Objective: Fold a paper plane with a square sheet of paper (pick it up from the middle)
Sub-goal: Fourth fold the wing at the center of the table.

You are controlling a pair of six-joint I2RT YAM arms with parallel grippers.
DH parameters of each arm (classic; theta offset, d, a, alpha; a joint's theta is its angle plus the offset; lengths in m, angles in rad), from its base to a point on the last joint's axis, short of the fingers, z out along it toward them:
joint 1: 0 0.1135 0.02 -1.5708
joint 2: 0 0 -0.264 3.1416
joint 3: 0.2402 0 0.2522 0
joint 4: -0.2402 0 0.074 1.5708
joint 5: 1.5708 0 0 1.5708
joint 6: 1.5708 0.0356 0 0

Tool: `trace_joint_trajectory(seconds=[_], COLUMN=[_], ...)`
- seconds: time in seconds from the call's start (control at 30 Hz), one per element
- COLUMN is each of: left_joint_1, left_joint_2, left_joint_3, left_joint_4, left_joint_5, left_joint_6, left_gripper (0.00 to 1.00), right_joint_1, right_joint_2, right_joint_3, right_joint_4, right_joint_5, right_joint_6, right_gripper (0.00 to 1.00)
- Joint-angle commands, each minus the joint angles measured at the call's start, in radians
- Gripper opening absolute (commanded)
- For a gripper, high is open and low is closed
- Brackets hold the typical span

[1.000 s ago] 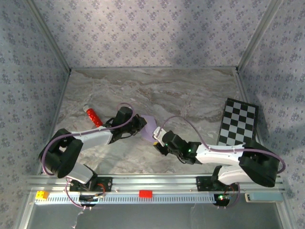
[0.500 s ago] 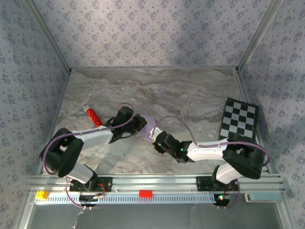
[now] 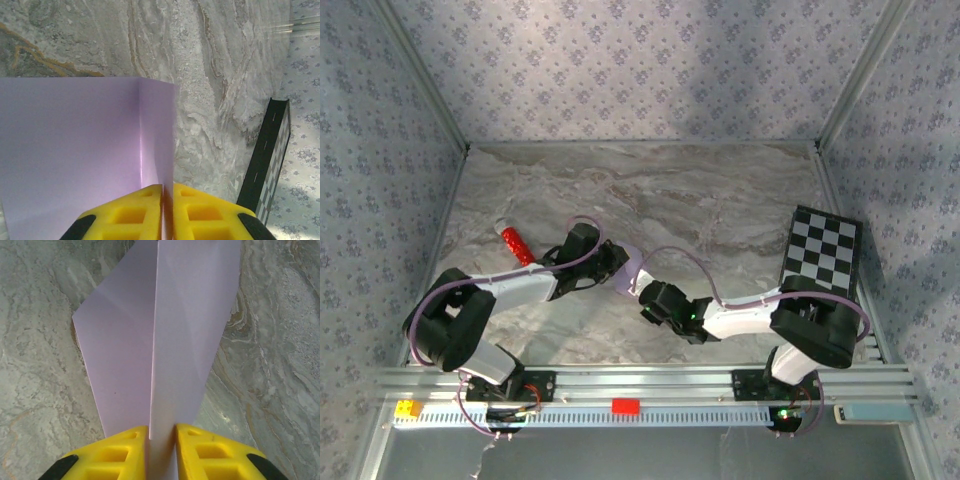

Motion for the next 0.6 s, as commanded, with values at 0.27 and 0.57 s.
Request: trace_joint_trajectory(seconds=[0.27, 0.57], left_joint_1=[-0.005, 0.001], left_joint_2=[0.010, -0.001], left_joint_3=[0.041, 0.032], left_joint_4=[-0.051, -0.066], left_joint_5=[-0.025, -0.036], left_joint_6=[0.001, -0.005], left_gripper=[0.19, 0.10], right_joint_1=[-0.036, -0.057], right_joint_2=[-0.031, -0.028], right_joint_3=[-0.005, -0.001], right_joint_4=[-0.023, -0.026], right_joint_5=[-0.077, -0.114], right_joint_6=[0.065, 0.085], right_gripper=[0.12, 0.13])
